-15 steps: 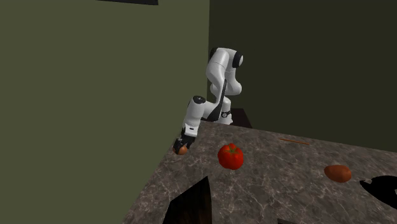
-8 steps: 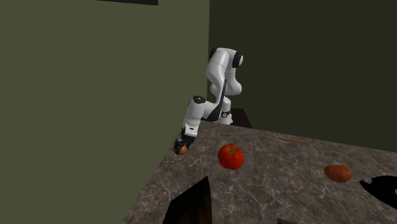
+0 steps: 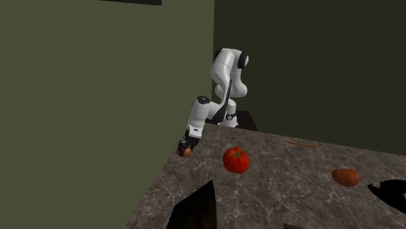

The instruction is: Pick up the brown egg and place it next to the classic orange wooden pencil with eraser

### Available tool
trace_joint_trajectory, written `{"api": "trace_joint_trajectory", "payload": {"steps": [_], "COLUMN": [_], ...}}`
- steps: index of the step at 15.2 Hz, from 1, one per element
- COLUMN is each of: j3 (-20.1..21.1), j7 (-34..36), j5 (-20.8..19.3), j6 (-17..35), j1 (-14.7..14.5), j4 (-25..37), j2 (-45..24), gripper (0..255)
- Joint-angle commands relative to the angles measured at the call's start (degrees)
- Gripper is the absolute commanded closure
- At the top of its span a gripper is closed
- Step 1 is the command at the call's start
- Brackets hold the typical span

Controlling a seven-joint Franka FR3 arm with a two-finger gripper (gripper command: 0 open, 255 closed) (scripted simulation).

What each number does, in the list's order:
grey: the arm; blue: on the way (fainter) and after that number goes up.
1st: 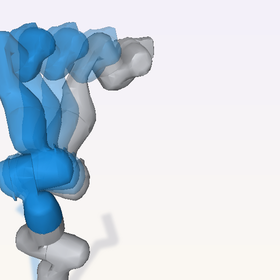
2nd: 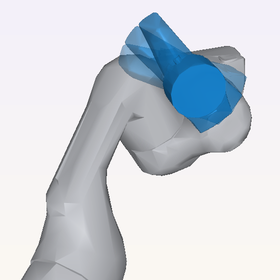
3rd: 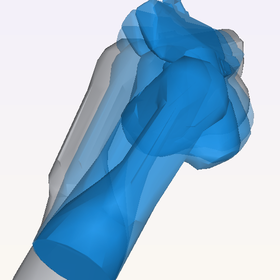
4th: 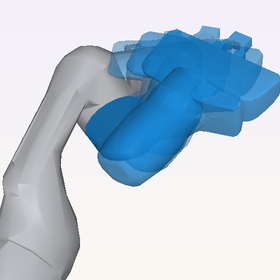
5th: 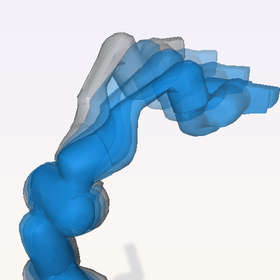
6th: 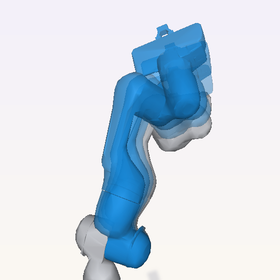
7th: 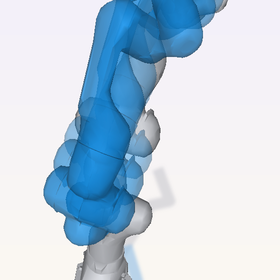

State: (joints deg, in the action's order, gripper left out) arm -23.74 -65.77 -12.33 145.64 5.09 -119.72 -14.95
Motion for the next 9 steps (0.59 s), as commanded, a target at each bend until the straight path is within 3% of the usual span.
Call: {"api": "trace_joint_trajectory", "payload": {"steps": [1, 9], "j3": [-0.1, -0.3], "j7": [-0.1, -0.6], "j5": [-0.3, -0.9], "j6": [-1.2, -6.8], "j1": [-0.2, -0.7], "j4": [0.3, 2.4], "j2": [1.0, 4.7], "gripper": [255, 255]}}
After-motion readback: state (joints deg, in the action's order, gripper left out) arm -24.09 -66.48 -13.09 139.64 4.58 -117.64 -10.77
